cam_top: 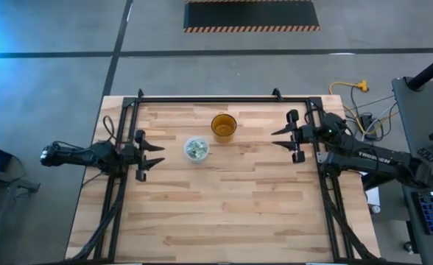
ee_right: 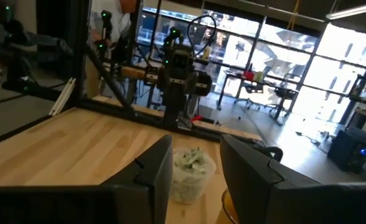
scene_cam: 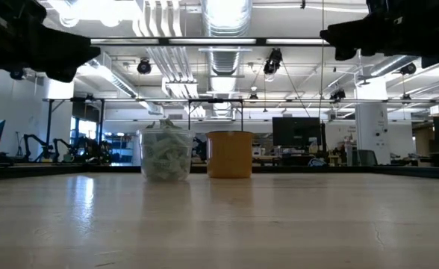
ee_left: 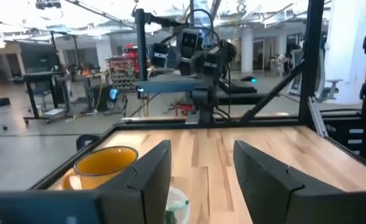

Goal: Pick and place Stevia / Truvia into bins
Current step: Return to Home Position

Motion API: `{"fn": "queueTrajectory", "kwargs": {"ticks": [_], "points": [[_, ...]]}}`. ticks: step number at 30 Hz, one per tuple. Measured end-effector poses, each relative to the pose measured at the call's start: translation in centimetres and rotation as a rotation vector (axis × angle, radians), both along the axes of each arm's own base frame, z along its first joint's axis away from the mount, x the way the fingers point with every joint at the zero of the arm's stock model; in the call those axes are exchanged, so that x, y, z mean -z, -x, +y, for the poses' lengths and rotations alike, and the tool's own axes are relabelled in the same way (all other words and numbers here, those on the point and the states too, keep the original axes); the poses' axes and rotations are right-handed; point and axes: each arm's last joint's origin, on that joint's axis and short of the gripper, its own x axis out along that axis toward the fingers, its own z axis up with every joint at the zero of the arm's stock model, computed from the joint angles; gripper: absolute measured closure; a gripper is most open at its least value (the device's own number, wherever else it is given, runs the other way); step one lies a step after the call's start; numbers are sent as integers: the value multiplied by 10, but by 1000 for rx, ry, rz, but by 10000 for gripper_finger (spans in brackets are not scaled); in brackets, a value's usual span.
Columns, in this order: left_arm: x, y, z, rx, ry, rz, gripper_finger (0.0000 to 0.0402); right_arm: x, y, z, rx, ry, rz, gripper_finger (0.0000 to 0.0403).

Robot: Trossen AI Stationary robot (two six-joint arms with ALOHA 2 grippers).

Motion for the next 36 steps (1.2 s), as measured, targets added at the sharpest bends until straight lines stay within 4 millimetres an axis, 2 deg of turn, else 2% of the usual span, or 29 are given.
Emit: {"fn": "queueTrajectory", "kwargs": {"ticks": [6,14,19,22,24,26,32,36], "points": [[9,-2,1,-34,19,25,243,9,16,3,38,-15,-51,278],[8,-2,1,-48,17,18,243,21,38,13,57,-16,-142,273],[8,-2,1,-57,14,20,243,29,47,16,-51,-24,-75,279],[7,-1,1,-57,15,17,243,32,52,12,73,-62,-90,282],[7,-1,2,-58,14,22,243,41,52,9,148,-108,-148,282],[7,-1,2,-60,15,20,243,49,51,8,165,-152,-136,281],[7,-1,2,-59,27,15,243,51,45,17,83,-164,-117,275],[7,-1,2,-58,39,20,243,55,40,24,100,-176,-84,272]]}}
